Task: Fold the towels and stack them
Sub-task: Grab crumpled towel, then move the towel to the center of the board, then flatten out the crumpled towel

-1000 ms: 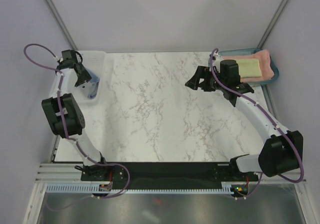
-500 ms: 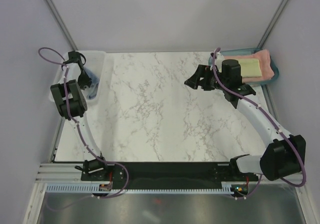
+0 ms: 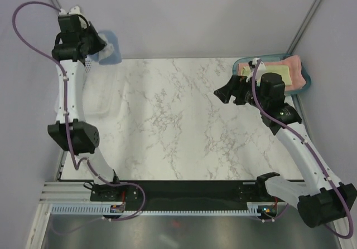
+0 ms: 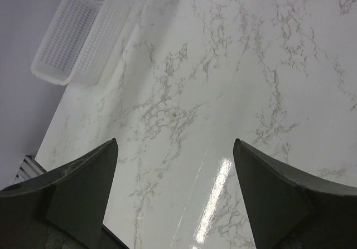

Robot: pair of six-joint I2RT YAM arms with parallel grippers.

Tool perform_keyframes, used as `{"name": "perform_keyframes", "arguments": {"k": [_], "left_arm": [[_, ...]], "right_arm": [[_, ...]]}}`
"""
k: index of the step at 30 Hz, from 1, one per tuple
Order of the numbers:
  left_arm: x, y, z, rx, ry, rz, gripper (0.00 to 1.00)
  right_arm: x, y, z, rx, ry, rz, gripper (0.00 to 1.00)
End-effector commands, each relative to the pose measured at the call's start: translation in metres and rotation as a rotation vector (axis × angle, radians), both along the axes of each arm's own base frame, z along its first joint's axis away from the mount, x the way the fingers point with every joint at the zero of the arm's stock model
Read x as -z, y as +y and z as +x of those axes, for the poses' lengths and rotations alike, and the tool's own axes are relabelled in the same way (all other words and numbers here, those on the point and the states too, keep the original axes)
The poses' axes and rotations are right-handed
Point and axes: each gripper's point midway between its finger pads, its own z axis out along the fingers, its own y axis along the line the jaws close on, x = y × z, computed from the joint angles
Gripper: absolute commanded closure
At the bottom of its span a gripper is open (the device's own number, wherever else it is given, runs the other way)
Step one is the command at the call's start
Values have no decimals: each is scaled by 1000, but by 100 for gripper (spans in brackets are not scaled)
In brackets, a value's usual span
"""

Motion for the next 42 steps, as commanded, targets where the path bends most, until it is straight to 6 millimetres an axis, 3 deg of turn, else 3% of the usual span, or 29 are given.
{"name": "perform_keyframes", "arguments": {"k": [1, 2, 3, 4, 6, 7, 8, 9, 10, 11, 13, 14, 16, 17, 20, 23, 26, 28, 31, 35, 37, 40, 42], "left_arm": [[-122, -80, -60, 226, -284, -139, 98], [-122, -92, -67, 266, -298, -161, 98], [-140, -111, -90, 340, -339, -206, 98], [-143, -131, -103, 399, -349, -232, 98], [-123, -168, -119, 523, -322, -313, 98], [-128, -192, -143, 609, -343, -345, 96], [-93, -209, -148, 675, -277, -399, 92], [-78, -222, -157, 705, -241, -436, 79], [-64, -241, -173, 761, -209, -449, 74], [-16, -248, -177, 746, -104, -459, 71], [26, -261, -187, 750, -14, -465, 63], [68, -262, -194, 732, 85, -475, 63], [104, -263, -200, 719, 171, -480, 63], [134, -259, -205, 689, 242, -474, 63], [176, -252, -213, 661, 332, -440, 66], [209, -247, -223, 640, 422, -424, 58], [220, -243, -231, 616, 429, -376, 48], [211, -252, -239, 658, 403, -361, 44], [203, -267, -255, 718, 392, -355, 43], [220, -268, -276, 659, 418, -331, 39], [232, -265, -287, 648, 427, -325, 36], [249, -259, -304, 643, 467, -321, 36], [250, -258, -309, 649, 462, -321, 36]], "right_arm": [[2, -6, -9, 15, -4, -22, 7], [0, -7, -12, 13, -10, -26, 7], [2, -8, -15, 10, 1, -34, 7], [2, -9, -17, 9, 4, -41, 7], [1, -11, -23, 6, 3, -50, 7], [2, -11, -25, 5, 6, -53, 7], [1, -12, -28, 5, 7, -54, 7], [1, -13, -29, 5, 7, -54, 7], [6, -13, -31, 6, 17, -58, 7], [8, -15, -33, 8, 22, -61, 7], [17, -15, -36, 7, 46, -64, 7], [20, -16, -38, 8, 54, -68, 7], [32, -17, -40, 11, 82, -78, 7], [37, -18, -41, 15, 93, -83, 7], [55, -19, -44, 18, 135, -93, 7], [80, -21, -46, 30, 202, -101, 10], [126, -23, -45, 68, 324, -144, 16], [150, -20, -50, 73, 383, -157, 20], [172, -10, -57, 76, 413, -118, 28], [197, -5, -58, 145, 457, -95, 34], [210, 7, -65, 146, 494, -67, 34], [224, 4, -64, 302, 578, 21, 29], [230, 3, -68, 374, 619, 100, 29]]}}
